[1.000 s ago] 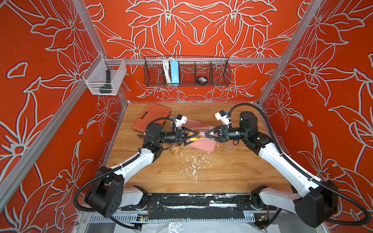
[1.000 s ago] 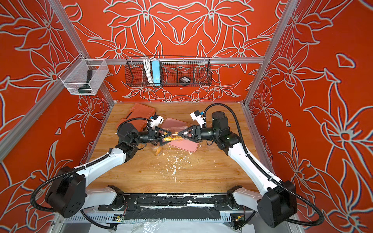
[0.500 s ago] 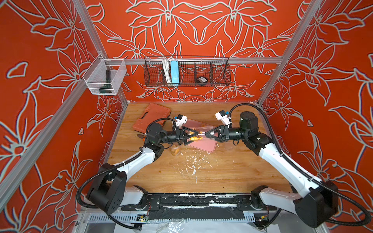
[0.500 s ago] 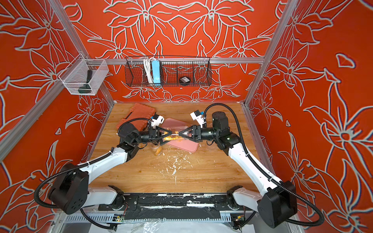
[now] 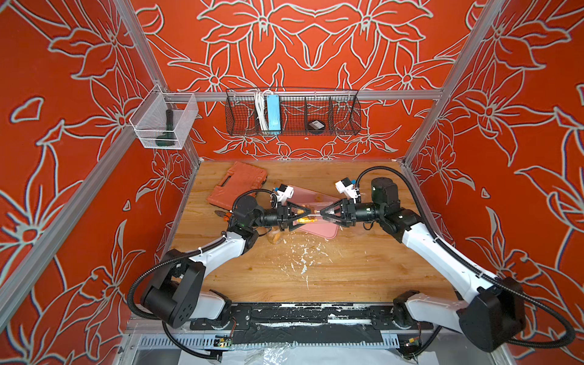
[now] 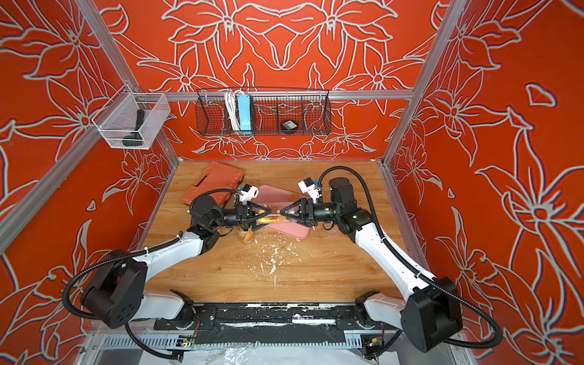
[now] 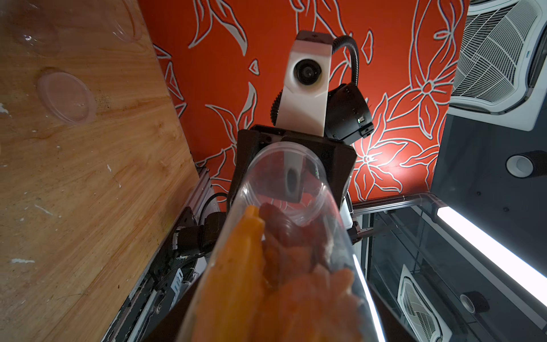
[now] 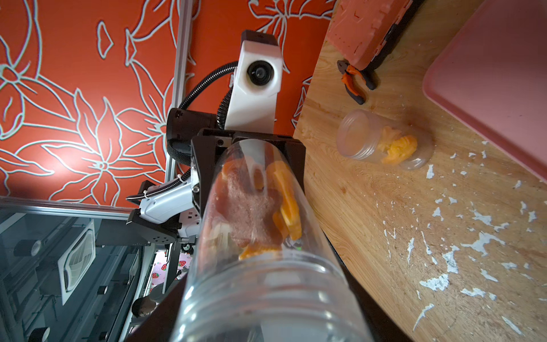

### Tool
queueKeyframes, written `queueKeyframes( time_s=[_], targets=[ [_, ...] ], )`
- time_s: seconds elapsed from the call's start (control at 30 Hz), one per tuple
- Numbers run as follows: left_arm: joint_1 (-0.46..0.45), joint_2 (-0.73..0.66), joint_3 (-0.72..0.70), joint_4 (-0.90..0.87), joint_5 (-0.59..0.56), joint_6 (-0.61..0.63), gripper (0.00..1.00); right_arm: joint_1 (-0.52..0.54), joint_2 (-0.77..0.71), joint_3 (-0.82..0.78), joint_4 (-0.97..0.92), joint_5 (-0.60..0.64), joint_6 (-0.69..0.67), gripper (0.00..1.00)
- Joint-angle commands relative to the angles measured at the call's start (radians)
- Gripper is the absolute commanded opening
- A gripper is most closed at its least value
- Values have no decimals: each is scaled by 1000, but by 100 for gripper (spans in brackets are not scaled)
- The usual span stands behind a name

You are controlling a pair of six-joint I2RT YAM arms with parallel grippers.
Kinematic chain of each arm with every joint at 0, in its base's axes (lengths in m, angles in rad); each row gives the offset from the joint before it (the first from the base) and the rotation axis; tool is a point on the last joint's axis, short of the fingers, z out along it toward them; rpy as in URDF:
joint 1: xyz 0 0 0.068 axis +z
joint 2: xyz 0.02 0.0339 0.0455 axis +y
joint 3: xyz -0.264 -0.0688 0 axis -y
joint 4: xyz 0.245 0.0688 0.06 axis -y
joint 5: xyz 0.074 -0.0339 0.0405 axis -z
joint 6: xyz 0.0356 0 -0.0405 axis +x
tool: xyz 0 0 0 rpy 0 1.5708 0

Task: Pour the cookies out of the jar
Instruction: Pick up the jar from the center of the board.

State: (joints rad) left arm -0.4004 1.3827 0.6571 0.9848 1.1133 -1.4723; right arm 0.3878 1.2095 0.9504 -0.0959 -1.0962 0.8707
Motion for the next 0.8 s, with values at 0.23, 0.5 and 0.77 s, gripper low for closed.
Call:
queueKeyframes(
  time_s=[0.23,0.5,0.77],
  targets=[
    [-2,23,-7,107,20,-7,64,-17,10,-31,-24,41,8,81],
    [11,17,-14,108,25,-8,64,-40,1,-36,-27,28,0,86],
    [14,8,-16,100,31,-2,64,-64,-20,-23,-73,-24,-31,86]
  ],
)
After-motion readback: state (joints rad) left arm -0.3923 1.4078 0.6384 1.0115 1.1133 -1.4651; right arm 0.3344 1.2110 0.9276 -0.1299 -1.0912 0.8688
